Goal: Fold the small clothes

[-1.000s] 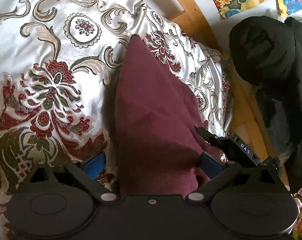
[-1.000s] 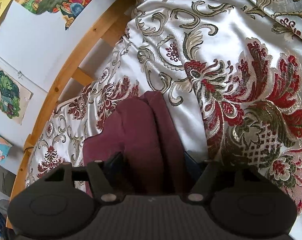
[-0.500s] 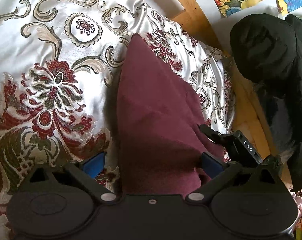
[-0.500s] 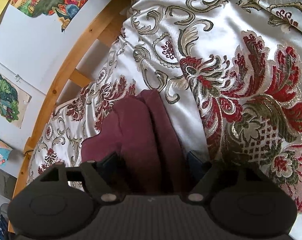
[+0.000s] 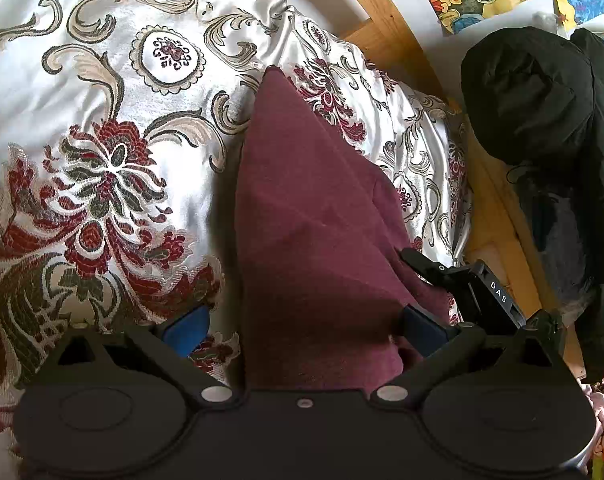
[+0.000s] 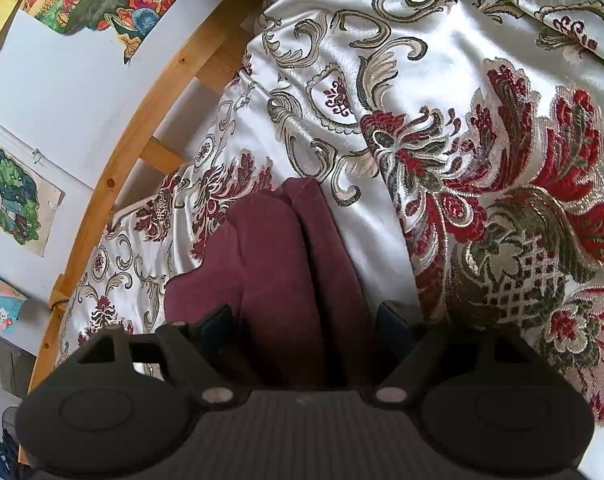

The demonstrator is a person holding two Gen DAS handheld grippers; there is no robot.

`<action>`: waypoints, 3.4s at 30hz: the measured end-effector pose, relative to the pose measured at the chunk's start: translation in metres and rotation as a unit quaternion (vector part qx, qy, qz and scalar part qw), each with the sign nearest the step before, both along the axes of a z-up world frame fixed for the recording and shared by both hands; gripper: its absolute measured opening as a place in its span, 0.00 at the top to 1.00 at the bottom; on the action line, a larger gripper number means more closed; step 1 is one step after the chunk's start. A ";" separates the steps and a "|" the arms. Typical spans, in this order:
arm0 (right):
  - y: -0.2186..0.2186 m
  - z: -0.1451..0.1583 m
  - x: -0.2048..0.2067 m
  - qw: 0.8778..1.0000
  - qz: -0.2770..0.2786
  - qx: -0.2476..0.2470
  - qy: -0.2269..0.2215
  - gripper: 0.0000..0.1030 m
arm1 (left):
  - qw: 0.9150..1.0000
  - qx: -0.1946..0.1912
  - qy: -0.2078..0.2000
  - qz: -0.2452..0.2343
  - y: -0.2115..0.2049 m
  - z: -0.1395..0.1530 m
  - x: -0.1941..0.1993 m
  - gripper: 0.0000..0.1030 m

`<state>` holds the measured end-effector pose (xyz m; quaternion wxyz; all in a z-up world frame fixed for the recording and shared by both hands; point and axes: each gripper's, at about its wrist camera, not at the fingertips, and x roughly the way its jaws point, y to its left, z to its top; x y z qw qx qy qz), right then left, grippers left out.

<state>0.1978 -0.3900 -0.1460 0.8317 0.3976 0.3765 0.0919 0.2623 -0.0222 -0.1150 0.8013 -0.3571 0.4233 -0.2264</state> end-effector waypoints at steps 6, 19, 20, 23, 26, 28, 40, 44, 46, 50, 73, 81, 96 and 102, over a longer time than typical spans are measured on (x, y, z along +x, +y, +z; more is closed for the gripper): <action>0.000 0.000 0.000 1.000 0.000 0.000 0.000 0.18 | 1.000 -0.001 0.000 0.000 0.000 -0.001 0.000 0.01; -0.001 0.000 0.000 1.000 0.000 0.000 0.000 0.18 | 1.000 0.000 -0.001 0.001 0.000 -0.001 0.000 0.01; -0.001 0.000 0.000 1.000 0.000 0.000 0.000 0.18 | 1.000 0.000 -0.001 0.001 0.000 -0.001 0.000 0.01; 0.000 -0.001 0.000 1.000 0.001 0.000 0.000 0.18 | 1.000 0.000 -0.001 0.001 0.000 -0.001 0.000 0.01; 0.000 -0.001 0.000 1.000 0.001 0.001 0.000 0.18 | 1.000 0.000 -0.001 0.001 0.000 -0.001 0.000 0.01; 0.000 -0.001 0.000 1.000 0.001 0.001 0.000 0.18 | 1.000 0.000 -0.001 0.001 0.000 -0.002 0.000 0.01; -0.001 -0.001 0.000 1.000 0.000 0.004 0.001 0.18 | 1.000 0.000 -0.002 0.002 0.000 -0.002 0.000 0.01; -0.002 -0.001 0.000 1.000 0.000 0.004 0.002 0.20 | 1.000 0.000 -0.002 0.002 0.000 -0.002 0.000 0.01; -0.002 -0.001 -0.001 1.000 -0.001 0.005 0.003 0.24 | 1.000 0.000 -0.002 0.002 0.000 -0.002 0.000 0.01; -0.003 -0.001 -0.001 1.000 -0.001 0.008 0.005 0.32 | 1.000 0.001 -0.002 0.002 0.000 -0.002 0.000 0.01; 0.003 0.006 0.000 1.000 0.010 -0.002 -0.003 0.68 | 1.000 -0.022 -0.004 -0.014 0.000 -0.002 0.002 0.23; 0.027 0.043 -0.009 0.994 0.035 -0.071 -0.070 0.80 | 0.995 0.051 -0.081 -0.029 -0.006 0.032 -0.004 0.52; 0.119 0.089 0.033 0.958 0.066 -0.105 -0.260 0.82 | 0.959 0.162 -0.224 0.068 0.050 0.094 0.002 0.52; 0.141 0.040 0.070 0.970 0.072 -0.143 -0.182 0.86 | 0.963 0.226 -0.106 0.100 0.056 0.044 0.025 0.49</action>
